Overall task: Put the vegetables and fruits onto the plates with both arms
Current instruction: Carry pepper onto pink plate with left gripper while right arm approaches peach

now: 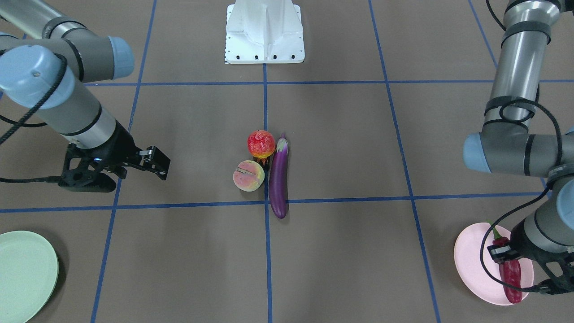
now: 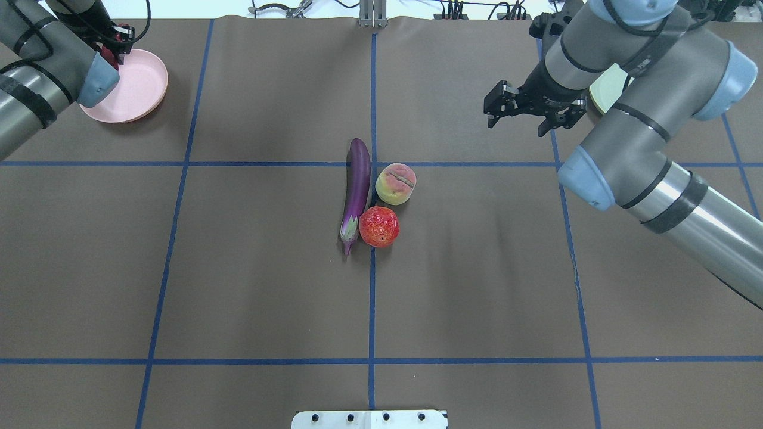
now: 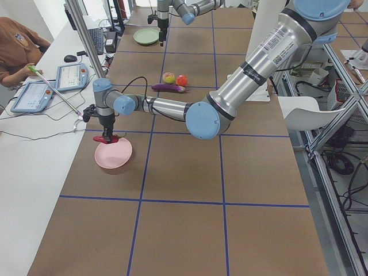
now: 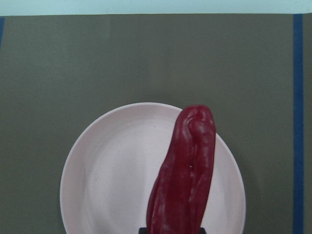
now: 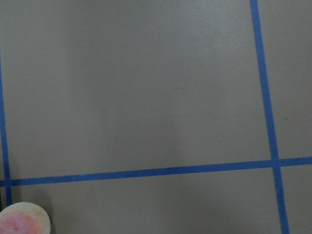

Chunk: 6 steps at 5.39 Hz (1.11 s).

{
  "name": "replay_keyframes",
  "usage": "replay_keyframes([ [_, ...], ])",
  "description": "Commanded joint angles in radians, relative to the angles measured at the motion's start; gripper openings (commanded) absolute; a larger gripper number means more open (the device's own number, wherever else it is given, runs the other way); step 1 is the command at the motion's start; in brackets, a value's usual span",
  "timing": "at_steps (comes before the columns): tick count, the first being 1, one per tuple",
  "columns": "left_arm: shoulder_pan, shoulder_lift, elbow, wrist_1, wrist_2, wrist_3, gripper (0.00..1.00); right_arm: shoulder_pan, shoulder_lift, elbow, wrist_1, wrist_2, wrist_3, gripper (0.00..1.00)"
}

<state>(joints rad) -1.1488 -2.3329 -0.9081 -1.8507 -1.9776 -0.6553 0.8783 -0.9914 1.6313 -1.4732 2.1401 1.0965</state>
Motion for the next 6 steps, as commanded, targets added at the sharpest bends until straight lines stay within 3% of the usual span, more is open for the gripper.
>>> replay_keyframes([
  [1, 0.014, -0.019, 0.119, -0.086, 0.045, -0.003, 0.0, -0.065, 0.068, -0.04, 0.002, -0.054, 0.072, 1.0],
  [2, 0.041, -0.019, 0.13, -0.09, 0.092, -0.003, 0.0, -0.07, 0.089, -0.05, 0.002, -0.054, 0.086, 1.0],
  [3, 0.046, -0.016, 0.13, -0.09, 0.095, 0.003, 0.27, -0.078, 0.135, -0.086, 0.002, -0.054, 0.118, 1.0],
  [4, 0.046, -0.014, 0.127, -0.099, 0.095, 0.016, 0.88, -0.096, 0.161, -0.108, 0.002, -0.055, 0.141, 1.0],
  [5, 0.044, -0.008, 0.127, -0.126, 0.097, 0.023, 1.0, -0.123, 0.21, -0.155, 0.002, -0.083, 0.157, 1.0],
  [6, 0.043, -0.008, 0.121, -0.128, 0.095, 0.023, 1.0, -0.146, 0.297, -0.26, 0.002, -0.103, 0.167, 1.0],
])
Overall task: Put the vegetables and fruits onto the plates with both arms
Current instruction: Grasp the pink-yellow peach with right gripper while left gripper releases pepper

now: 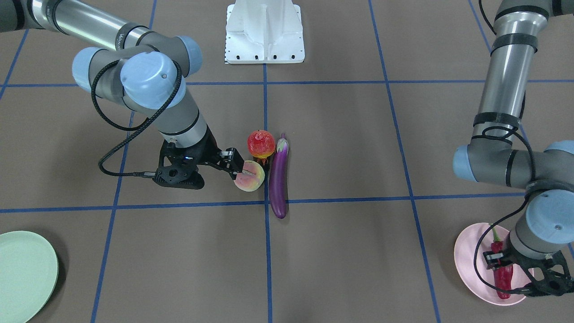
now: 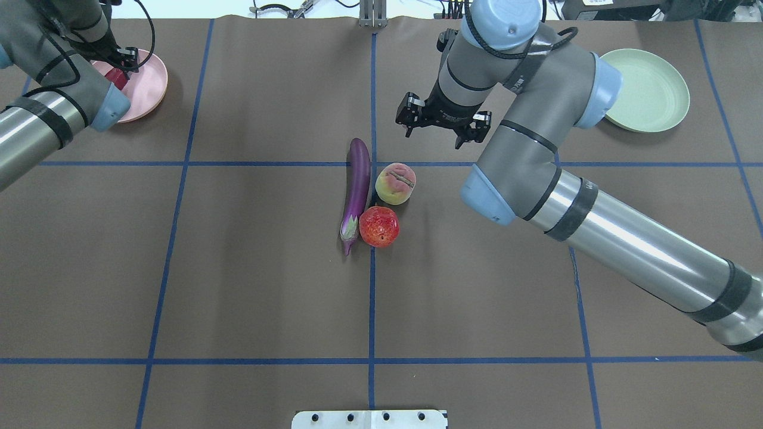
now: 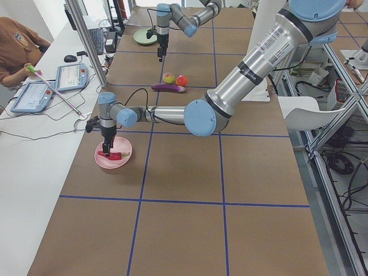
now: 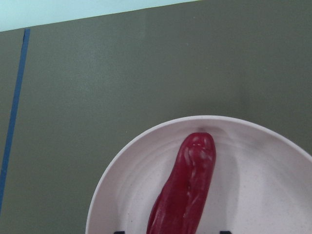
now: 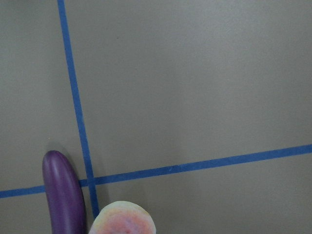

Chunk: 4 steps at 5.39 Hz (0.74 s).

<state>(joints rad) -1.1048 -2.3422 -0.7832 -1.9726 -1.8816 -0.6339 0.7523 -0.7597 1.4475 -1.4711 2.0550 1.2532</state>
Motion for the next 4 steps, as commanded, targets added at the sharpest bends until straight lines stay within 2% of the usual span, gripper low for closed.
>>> replay_keyframes([
  [1, -0.006, 0.0, -0.02, -0.006, -0.001, 0.003, 1.0, -0.052, 0.082, -0.102, 0.006, -0.051, 0.023, 1.0],
  [4, -0.015, -0.002, -0.033, -0.005, -0.001, 0.0, 1.0, -0.097, 0.071, -0.145, 0.008, -0.084, 0.008, 1.0],
])
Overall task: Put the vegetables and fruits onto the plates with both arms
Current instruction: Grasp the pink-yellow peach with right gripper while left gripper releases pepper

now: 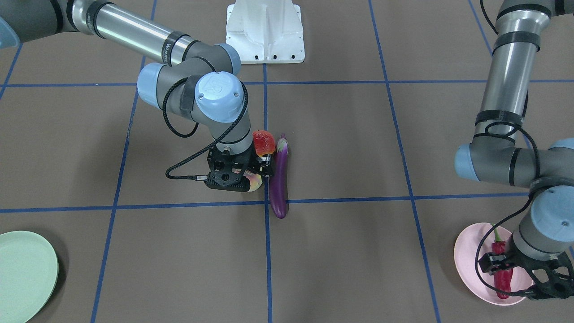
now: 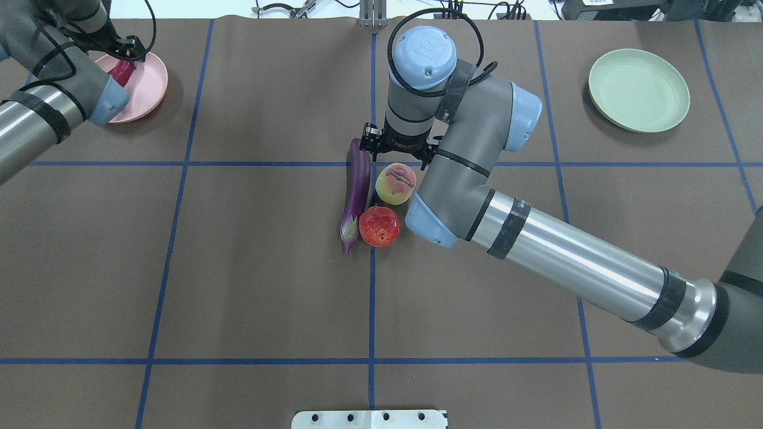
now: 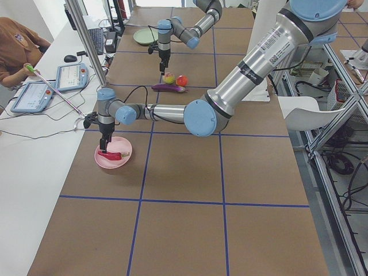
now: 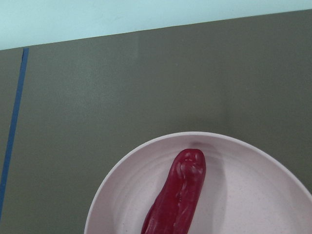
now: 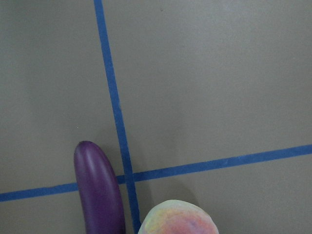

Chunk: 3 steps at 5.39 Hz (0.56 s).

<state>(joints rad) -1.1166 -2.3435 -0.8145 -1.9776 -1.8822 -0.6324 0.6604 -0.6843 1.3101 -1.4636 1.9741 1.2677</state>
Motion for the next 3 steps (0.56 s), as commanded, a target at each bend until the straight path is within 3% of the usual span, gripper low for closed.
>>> replay_keyframes([
  [1, -0.005, 0.0, -0.008, 0.0, -0.002, -0.001, 1.0, -0.018, -0.004, -0.014, 0.002, -0.003, -0.002, 1.0],
  [3, -0.012, 0.0, -0.037, 0.012, -0.006, -0.006, 1.0, -0.039, -0.006, -0.026, 0.002, -0.003, 0.004, 1.0],
])
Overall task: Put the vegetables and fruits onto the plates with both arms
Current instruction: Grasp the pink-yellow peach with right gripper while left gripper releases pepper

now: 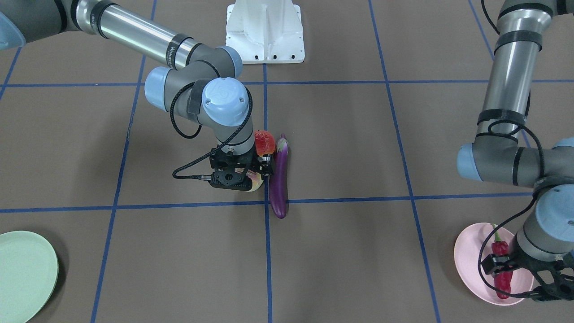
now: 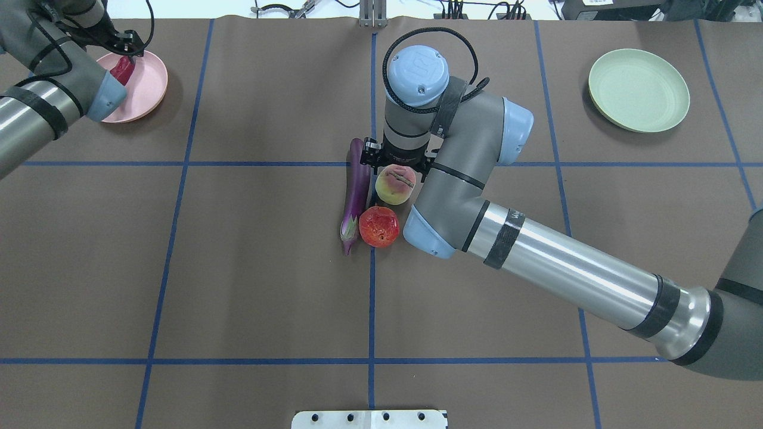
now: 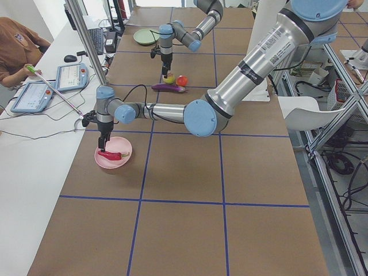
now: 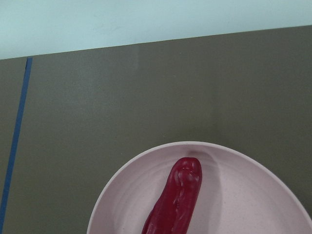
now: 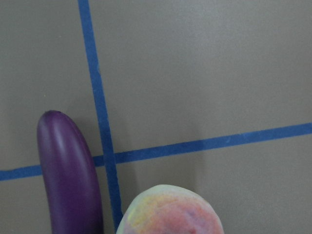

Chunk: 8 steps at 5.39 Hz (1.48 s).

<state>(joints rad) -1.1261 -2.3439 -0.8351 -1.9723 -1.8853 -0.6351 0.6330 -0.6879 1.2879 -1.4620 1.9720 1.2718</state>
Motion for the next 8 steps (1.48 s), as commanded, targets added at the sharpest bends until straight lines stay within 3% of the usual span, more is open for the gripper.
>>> replay_keyframes([
  [1, -0.003, -0.001, -0.047, 0.022, -0.036, -0.012, 1.0, -0.013, -0.002, -0.013, 0.0, -0.001, -0.003, 1.0],
  [3, -0.015, 0.0, -0.17, 0.155, -0.1, -0.012, 1.0, -0.015, -0.016, -0.012, 0.0, 0.001, 0.003, 0.99],
  [4, -0.018, 0.006, -0.226, 0.194, -0.103, -0.015, 1.0, -0.015, -0.018, -0.012, 0.003, 0.001, 0.004, 0.79],
  [5, -0.012, 0.005, -0.249, 0.217, -0.13, -0.056, 1.0, -0.015, -0.019, -0.009, 0.008, 0.001, 0.004, 0.26],
  [6, -0.006, -0.011, -0.262, 0.219, -0.167, -0.12, 1.0, 0.002, -0.018, 0.017, 0.009, -0.001, 0.012, 0.0],
  [8, 0.147, -0.031, -0.371, 0.208, -0.206, -0.288, 1.0, 0.129, -0.027, 0.08, -0.008, 0.063, 0.009, 0.0],
])
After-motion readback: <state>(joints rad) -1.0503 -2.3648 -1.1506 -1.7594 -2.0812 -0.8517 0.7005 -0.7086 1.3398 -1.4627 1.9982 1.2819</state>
